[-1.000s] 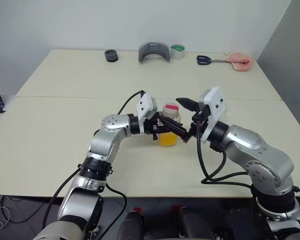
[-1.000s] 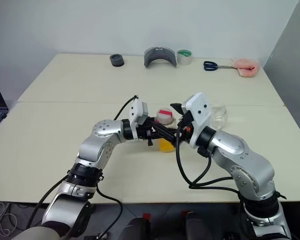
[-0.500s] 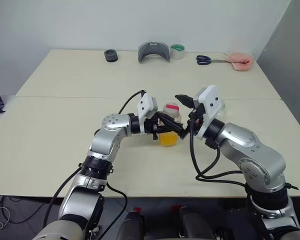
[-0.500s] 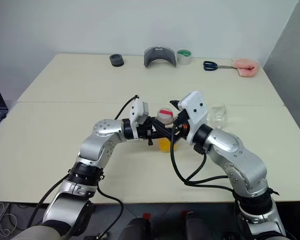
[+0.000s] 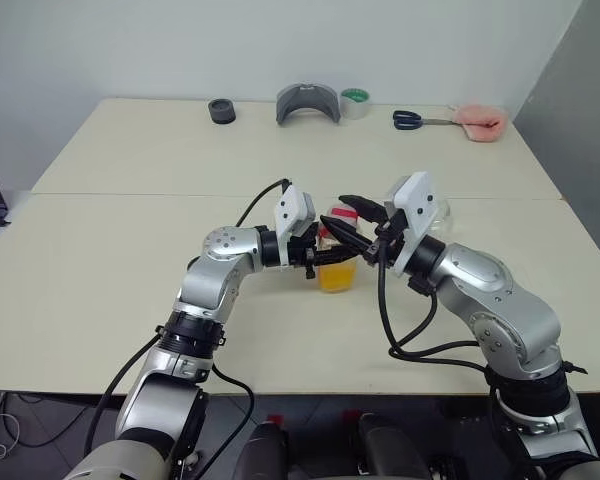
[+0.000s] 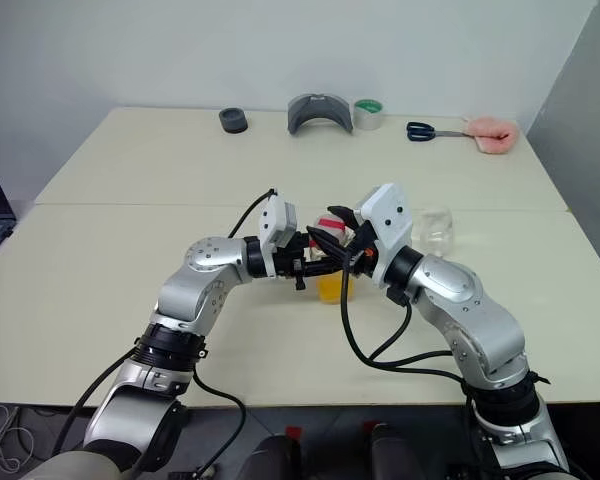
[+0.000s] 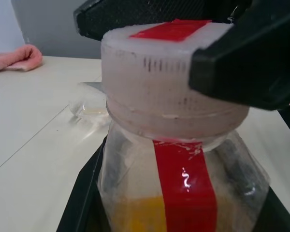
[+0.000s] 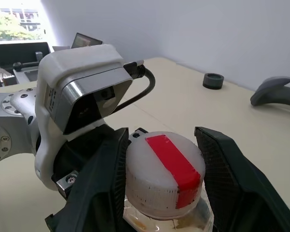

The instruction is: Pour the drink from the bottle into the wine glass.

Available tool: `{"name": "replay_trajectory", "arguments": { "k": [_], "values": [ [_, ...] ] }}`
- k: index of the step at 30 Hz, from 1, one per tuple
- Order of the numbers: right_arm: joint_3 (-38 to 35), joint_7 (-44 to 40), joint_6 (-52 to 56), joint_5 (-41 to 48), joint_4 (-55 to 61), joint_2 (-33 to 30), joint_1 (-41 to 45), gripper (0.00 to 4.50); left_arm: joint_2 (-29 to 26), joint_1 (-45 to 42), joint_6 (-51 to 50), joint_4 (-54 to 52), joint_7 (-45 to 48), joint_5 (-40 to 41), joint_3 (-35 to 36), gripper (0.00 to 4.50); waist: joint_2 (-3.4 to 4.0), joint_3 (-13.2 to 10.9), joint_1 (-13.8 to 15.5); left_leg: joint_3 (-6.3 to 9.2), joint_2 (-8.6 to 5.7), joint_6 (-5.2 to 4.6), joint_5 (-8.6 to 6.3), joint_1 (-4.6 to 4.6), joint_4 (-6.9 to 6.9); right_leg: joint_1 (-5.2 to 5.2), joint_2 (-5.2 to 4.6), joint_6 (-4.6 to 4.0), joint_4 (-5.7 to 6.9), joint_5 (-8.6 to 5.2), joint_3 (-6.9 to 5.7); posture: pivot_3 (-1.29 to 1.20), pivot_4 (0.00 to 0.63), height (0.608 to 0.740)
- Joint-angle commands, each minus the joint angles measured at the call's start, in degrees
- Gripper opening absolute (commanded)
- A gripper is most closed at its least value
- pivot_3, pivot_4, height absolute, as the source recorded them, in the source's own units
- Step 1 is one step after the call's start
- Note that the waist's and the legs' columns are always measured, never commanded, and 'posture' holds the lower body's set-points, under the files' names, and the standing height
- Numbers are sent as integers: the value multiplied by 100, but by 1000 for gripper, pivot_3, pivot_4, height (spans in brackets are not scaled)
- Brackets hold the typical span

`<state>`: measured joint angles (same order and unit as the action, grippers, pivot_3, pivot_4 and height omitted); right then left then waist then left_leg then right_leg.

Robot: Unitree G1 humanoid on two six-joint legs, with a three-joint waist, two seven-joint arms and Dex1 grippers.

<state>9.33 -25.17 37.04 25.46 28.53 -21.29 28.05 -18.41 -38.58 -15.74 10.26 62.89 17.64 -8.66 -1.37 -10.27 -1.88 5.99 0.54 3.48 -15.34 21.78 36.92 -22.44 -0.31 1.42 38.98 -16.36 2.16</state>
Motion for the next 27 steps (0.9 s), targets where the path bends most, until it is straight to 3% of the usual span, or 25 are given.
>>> {"name": "replay_trajectory", "arguments": {
  "k": [1, 7, 12, 15, 21, 27],
  "values": [
    [266, -876, -578, -190, -288, -299, 258, 1839, 17, -158, -77, -369, -19, 170, 57, 1775, 1, -1, 0, 0, 0, 0, 0, 0, 0, 0, 0, 0, 0, 0, 0, 0, 150, 740],
    [396, -3345, -1383, -8, -1731, -1034, 1237, 1839, -71, -329, -99, -294, 326, 225, 13, 1770, 9, -13, -4, -2, 0, -1, 0, -1, 1, 0, 1, 0, 0, 0, -3, 0, 150, 740],
    [537, -4274, -2010, -313, -2600, -1217, 1744, 1839, -43, -398, 216, -59, 367, 52, -5, 1769, 13, -17, -4, -2, 1, -1, 0, -1, 1, 0, 1, -1, -1, 0, -4, 0, 150, 740],
    [418, -4207, -1977, -348, -2657, -1203, 1722, 1839, 22, -338, 213, -83, 256, 44, 30, 1769, 14, -17, 0, 0, 0, 0, 0, 1, 2, 0, 0, -1, -1, 0, -4, 0, 150, 740],
    [-121, -3627, -1495, -74, -1955, -1252, 1199, 3843, 8, -222, 190, -195, 186, 23, 31, 1763, 14, -18, 7, 3, -2, 0, 0, 7, 3, -4, -6, -1, 1, 1, -4, 0, 150, 740],
    [-961, -2020, -344, 478, -47, -1053, 132, 3855, 41, -183, 246, -157, 27, 7, 37, 1762, 16, -19, 5, 4, -4, 2, 1, 16, 4, -12, -15, -1, 3, 1, -2, 0, 150, 740]
  ]
}}
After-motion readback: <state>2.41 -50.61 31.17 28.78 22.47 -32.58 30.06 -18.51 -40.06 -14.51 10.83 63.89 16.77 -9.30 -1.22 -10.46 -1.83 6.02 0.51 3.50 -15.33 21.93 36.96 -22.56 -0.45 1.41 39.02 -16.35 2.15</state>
